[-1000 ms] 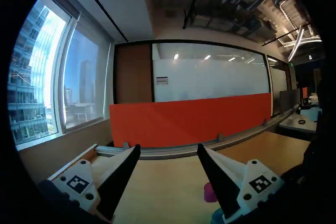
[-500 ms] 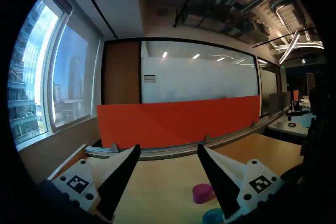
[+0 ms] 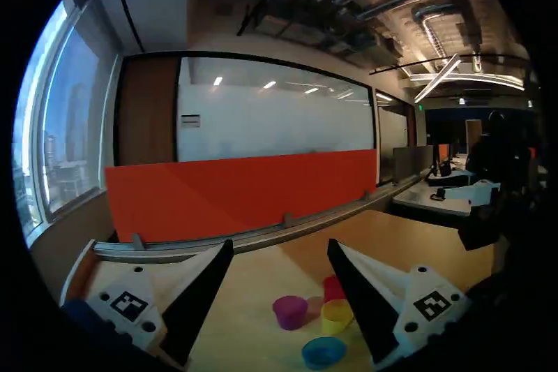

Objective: Pour water

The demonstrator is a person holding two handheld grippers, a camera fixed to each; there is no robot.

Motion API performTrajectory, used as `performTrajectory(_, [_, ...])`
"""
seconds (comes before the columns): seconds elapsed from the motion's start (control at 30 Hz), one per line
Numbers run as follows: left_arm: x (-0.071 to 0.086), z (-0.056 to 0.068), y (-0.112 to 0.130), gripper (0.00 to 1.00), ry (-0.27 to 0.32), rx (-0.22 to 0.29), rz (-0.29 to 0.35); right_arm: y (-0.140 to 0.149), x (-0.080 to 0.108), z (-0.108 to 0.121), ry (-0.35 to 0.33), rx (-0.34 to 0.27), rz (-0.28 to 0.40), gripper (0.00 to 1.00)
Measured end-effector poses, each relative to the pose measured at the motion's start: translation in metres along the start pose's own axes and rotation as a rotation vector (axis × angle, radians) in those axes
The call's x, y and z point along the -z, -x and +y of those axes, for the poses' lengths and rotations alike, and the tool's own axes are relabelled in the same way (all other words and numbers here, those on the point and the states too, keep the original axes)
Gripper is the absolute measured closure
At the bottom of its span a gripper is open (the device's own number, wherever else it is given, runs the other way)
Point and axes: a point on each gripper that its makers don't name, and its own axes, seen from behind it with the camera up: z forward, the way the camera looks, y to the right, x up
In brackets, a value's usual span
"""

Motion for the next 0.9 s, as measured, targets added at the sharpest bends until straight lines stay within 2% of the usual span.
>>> performTrajectory(0.2, [0.0, 0.013, 0.002, 0.0, 0.059, -0.016, 0.001, -0.003, -0.005, -0.014, -0.064, -0.004, -0.001, 0.01])
performTrajectory(0.37, [0.0, 0.02, 0.012, 0.0, 0.094, -0.025, -0.031, 0.002, -0.007, -0.022, -0.1, -0.005, -0.025, 0.01])
performTrajectory(0.63, [0.003, 0.022, 0.035, 0.0, 0.134, -0.045, -0.085, 0.022, -0.007, -0.035, -0.155, 0.024, -0.098, 0.01])
performTrajectory(0.9, [0.006, 0.026, 0.068, 0.0, 0.167, -0.081, -0.163, 0.051, -0.006, -0.043, -0.194, 0.059, -0.174, 0.01])
